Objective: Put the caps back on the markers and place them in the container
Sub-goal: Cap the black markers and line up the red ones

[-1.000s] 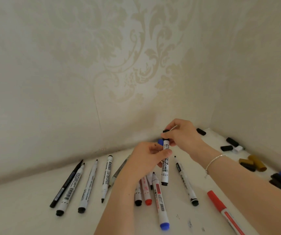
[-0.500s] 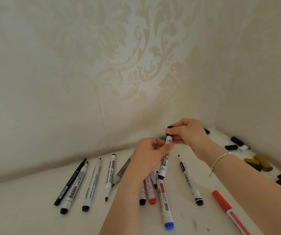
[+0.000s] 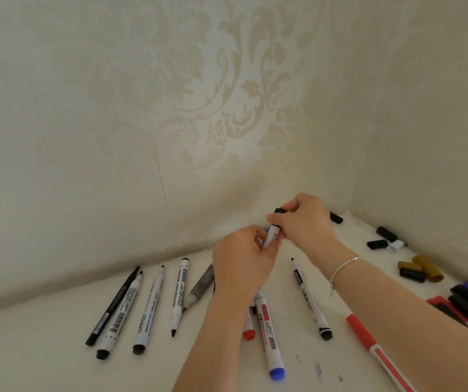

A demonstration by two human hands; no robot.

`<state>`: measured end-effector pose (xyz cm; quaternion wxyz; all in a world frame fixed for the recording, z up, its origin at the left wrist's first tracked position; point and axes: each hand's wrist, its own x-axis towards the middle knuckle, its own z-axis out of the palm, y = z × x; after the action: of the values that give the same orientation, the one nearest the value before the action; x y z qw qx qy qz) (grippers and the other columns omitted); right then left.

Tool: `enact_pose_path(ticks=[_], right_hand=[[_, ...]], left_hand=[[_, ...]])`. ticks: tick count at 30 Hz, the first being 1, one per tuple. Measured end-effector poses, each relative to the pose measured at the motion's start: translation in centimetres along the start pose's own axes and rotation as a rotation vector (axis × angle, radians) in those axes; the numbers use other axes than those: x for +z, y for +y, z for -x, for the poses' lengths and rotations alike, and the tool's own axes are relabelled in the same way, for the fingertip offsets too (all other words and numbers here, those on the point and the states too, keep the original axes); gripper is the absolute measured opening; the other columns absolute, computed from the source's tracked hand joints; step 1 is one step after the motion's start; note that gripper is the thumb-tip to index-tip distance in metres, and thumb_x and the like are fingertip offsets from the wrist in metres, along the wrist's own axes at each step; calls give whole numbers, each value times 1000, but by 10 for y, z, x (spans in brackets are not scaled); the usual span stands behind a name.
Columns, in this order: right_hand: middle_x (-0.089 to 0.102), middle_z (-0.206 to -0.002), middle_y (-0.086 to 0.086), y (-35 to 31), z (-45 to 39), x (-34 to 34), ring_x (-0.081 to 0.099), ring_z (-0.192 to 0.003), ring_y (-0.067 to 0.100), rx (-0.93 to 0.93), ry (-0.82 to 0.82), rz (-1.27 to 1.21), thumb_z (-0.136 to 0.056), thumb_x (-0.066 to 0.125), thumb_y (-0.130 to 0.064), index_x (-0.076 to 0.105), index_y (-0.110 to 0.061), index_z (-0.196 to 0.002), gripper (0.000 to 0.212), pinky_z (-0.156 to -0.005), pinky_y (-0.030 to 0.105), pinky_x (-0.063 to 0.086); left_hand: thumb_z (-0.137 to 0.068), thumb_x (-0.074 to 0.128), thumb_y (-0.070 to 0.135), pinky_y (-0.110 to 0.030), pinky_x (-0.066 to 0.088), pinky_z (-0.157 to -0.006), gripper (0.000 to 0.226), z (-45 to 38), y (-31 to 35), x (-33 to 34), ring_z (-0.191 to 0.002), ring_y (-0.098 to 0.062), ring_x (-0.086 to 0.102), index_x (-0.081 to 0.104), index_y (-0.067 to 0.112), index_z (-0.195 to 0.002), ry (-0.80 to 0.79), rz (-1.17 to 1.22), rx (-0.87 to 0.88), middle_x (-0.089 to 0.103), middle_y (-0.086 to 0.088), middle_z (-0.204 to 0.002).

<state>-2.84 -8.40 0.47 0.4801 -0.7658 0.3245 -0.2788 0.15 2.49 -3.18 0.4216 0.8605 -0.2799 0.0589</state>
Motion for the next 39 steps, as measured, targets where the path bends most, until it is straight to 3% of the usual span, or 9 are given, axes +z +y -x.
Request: enact_pose_path(ticks=[6, 11, 15, 18, 25, 30, 33, 35, 39], right_hand=[[67, -84, 13, 3, 7, 0, 66, -71, 26, -37, -41, 10, -79, 73, -22, 54, -13, -91, 24, -69, 39, 57], [63, -72, 10, -3, 9, -1, 66, -66, 28, -51, -150, -23, -84, 67, -16, 55, -18, -104, 23, -72, 46, 58], [62, -77, 13, -9, 10, -8, 67, -76, 35, -100, -133, -9, -86, 62, -12, 57, -22, -101, 18, -71, 50, 57], [61, -80, 17, -10, 13, -25, 64, -70, 34, -91, -162, 43, -86, 60, -10, 58, -20, -101, 19, -68, 50, 58], [60, -94, 5, 6, 28, -117, 57, -57, 17, -12, -305, 494, -83, 66, -9, 62, -18, -109, 28, -50, 25, 50], [65, -96, 12, 29, 42, -181, 62, -61, 20, 154, -362, 814, -81, 65, -5, 59, -13, -117, 38, -58, 28, 56], [65, -86, 11, 37, 49, -200, 60, -60, 16, 227, -373, 880, -81, 66, -5, 59, -9, -117, 36, -52, 22, 52], [65, -86, 12, 41, 52, -206, 62, -65, 18, 256, -371, 887, -81, 67, -4, 58, -8, -116, 36, -58, 24, 55], [61, -84, 9, 48, 59, -207, 57, -68, 18, 228, -374, 951, -84, 61, -2, 58, -4, -118, 34, -58, 22, 50]], left_hand=[[-85, 64, 49, -19, 38, -55, 22, 0, 3, -2, -58, -8, 49, 55, 32, -75, 82, -57, 73, 46, 14, -55], [-82, 64, 48, -29, 53, -64, 23, -4, 0, -1, -66, -7, 64, 67, 25, -79, 16, 281, -61, 68, 8, -69], [-92, 58, 22, -17, 47, -60, 14, -3, 4, -5, -65, -4, 64, 70, 15, -90, -69, 617, -104, 72, 3, -75], [-96, 48, 9, -17, 47, -59, 20, -2, 7, -5, -64, -6, 61, 68, 11, -95, -65, 707, -125, 69, -1, -75], [-96, 49, 10, -16, 45, -58, 20, 10, 34, 14, -58, -1, 60, 64, 23, -94, -196, 522, -18, 68, 2, -87], [-92, 51, 18, -29, 46, -69, 19, 12, 47, 32, -78, -23, 65, 64, 28, -102, -299, 157, 50, 55, 9, -75], [-91, 51, 23, -32, 48, -78, 23, 11, 48, 37, -88, -22, 60, 61, 30, -111, -327, -31, 56, 54, 9, -75], [-92, 51, 26, -34, 49, -85, 26, 12, 49, 38, -94, -21, 59, 57, 30, -118, -344, -120, 45, 58, 6, -85], [-95, 48, 31, -30, 43, -81, 36, 19, 47, 39, -96, -18, 55, 47, 25, -130, -389, -277, 48, 55, 6, -87]])
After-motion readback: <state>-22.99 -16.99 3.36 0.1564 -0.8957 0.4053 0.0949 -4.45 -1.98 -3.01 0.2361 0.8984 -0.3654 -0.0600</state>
